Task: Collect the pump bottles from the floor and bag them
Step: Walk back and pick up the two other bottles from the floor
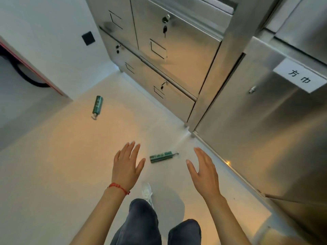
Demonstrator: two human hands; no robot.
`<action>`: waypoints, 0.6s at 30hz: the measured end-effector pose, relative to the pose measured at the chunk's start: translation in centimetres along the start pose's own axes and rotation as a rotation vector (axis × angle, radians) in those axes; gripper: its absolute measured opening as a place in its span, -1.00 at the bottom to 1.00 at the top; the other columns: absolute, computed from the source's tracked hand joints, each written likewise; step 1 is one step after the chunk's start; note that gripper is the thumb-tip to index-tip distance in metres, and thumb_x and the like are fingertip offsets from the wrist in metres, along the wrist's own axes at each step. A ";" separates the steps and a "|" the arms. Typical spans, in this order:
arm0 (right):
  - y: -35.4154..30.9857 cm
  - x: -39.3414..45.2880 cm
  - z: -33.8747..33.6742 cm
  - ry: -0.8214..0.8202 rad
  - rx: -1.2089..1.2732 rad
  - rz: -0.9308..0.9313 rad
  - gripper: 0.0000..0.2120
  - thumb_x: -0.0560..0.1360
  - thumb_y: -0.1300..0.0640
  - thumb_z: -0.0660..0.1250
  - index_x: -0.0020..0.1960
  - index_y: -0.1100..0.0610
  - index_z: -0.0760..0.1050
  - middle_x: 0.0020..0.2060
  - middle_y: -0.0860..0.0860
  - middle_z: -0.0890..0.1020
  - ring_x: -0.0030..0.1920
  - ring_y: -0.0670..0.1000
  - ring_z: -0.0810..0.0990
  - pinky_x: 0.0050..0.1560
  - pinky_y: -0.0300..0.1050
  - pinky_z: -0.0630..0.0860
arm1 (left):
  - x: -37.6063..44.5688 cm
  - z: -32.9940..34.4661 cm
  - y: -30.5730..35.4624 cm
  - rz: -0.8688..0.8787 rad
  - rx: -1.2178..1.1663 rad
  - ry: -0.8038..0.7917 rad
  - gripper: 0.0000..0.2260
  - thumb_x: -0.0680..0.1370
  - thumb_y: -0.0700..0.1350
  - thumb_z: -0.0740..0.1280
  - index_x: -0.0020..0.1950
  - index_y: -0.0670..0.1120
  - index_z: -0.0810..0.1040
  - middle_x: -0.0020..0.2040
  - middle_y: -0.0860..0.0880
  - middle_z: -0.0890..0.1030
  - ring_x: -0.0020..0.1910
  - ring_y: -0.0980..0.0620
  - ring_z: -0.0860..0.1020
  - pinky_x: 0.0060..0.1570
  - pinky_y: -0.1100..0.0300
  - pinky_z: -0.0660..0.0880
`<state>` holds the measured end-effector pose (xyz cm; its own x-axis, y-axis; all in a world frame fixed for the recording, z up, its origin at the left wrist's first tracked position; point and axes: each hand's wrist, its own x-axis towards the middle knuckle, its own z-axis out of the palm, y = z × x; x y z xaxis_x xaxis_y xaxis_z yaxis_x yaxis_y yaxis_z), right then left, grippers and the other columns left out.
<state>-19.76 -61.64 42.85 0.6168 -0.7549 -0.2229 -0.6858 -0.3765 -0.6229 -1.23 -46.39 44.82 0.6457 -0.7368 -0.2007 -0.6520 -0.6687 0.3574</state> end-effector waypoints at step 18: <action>12.7 20.7 26.5 -0.119 0.459 0.685 -0.69 0.52 0.02 0.24 0.23 0.08 0.43 0.21 0.05 0.55 0.07 -0.07 0.47 0.06 -0.26 0.30 | 20.0 20.8 -13.0 0.016 -0.021 -0.171 -0.36 0.54 0.22 -0.14 0.30 -0.20 0.41 0.30 -0.23 0.46 0.31 -0.25 0.39 0.20 -0.23 0.39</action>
<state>-5.48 -67.76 10.42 0.1748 -0.6657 -0.7255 -0.7145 0.4212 -0.5587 11.92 -54.52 17.17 0.5567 -0.7549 -0.3467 -0.6521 -0.6557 0.3805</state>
